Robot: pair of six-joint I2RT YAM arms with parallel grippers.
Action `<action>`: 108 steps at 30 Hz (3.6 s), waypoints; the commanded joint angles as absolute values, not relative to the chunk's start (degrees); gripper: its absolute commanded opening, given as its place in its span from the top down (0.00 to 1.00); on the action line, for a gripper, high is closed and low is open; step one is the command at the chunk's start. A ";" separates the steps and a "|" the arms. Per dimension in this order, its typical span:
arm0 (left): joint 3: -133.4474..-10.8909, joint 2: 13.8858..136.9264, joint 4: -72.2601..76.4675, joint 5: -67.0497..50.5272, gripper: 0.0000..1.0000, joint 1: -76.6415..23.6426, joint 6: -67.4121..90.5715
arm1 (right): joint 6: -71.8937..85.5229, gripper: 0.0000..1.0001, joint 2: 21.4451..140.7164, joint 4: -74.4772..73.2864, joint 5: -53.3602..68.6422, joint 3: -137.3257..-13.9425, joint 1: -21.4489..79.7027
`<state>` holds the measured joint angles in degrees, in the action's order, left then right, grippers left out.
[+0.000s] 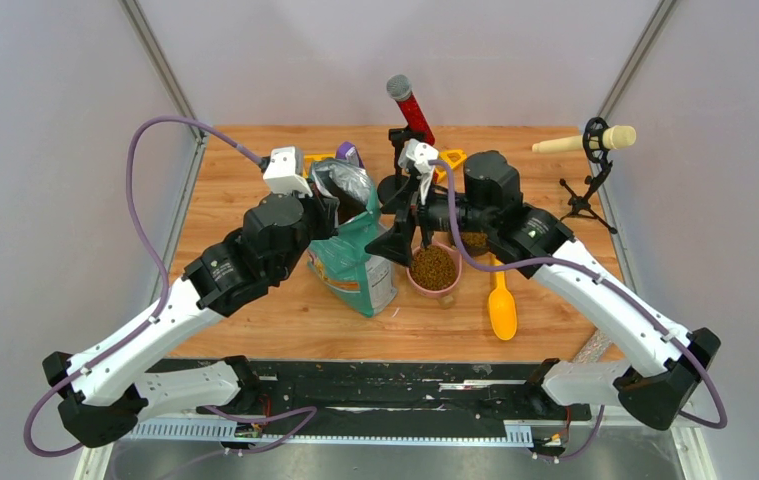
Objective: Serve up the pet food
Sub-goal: Adjust the pet food bag at the center of the board.
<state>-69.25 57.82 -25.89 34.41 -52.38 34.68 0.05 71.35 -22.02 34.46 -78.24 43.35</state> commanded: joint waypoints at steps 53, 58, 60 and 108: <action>-82.41 77.39 -23.94 -86.41 0.00 1.40 -28.16 | 6.71 1.00 68.73 -17.12 26.80 -74.93 45.44; -78.67 78.21 -15.74 -89.36 0.00 -0.17 -24.46 | 6.85 1.00 69.56 -17.25 26.19 -75.49 45.44; -76.94 78.52 -10.65 -88.72 0.00 -2.24 -20.11 | 7.11 1.00 69.61 -17.14 26.28 -75.63 45.44; -48.14 29.32 -4.20 -30.87 0.94 -10.29 20.07 | 12.37 1.00 56.81 -1.49 28.60 -58.70 29.36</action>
